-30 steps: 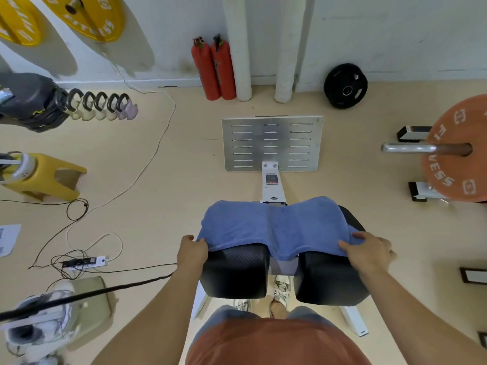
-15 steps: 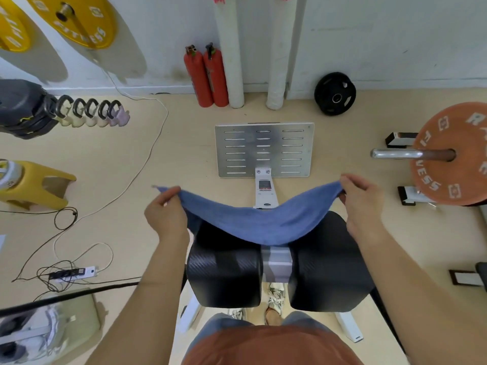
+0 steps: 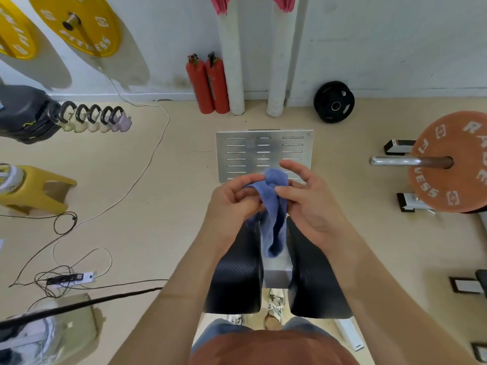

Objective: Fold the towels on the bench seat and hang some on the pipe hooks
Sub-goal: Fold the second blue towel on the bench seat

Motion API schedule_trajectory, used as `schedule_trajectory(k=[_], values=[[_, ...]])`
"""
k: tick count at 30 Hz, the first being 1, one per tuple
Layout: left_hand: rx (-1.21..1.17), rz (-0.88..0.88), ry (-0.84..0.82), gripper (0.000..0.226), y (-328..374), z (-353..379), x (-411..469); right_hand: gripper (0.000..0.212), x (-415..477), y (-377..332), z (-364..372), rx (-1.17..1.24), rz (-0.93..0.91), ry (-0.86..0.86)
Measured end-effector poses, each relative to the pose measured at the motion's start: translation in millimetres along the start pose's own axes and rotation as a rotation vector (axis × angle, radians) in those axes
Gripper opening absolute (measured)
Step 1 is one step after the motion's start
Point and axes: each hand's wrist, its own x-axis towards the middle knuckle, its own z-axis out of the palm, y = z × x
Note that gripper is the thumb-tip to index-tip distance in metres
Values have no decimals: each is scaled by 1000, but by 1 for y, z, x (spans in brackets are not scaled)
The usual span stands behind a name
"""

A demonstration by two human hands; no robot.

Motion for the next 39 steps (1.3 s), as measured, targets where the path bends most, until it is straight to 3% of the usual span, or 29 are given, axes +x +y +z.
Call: schedule_trajectory(k=[3,8,12,15,17,20,23,29,33,36,39], values=[[167,45,2,28,5,0,-1,51,-5,-1,-1,2,18,-31],[551,270,91,31,18,-2,-6,57,-13,-6,-2,-142,-30,-99],[490,230,-67,20,29,-7,-7,59,-16,-17,-3,-374,-85,-275],[495,184,-110,27,32,-9,-7,59,-17,-24,-8,-450,-104,-235],[477,181,-80,32,32,-8,-8,52,-16,-24,-10,-498,-111,-172],[479,173,-41,32,33,-2,-11,14,-16,-27,-13,-678,-26,-188],[505,180,-79,29,34,1,-13,57,-18,-31,-19,-811,89,-262],[508,156,-64,20,32,5,-15,13,-16,-20,-13,-584,-79,-113],[594,269,-56,14,33,4,-17,8,-16,-12,-12,-455,-70,-6],[559,187,-104,15,39,1,-24,9,-17,-13,-10,-483,-184,159],[549,201,-207,10,48,3,-30,8,-24,-19,-4,-514,-269,181]])
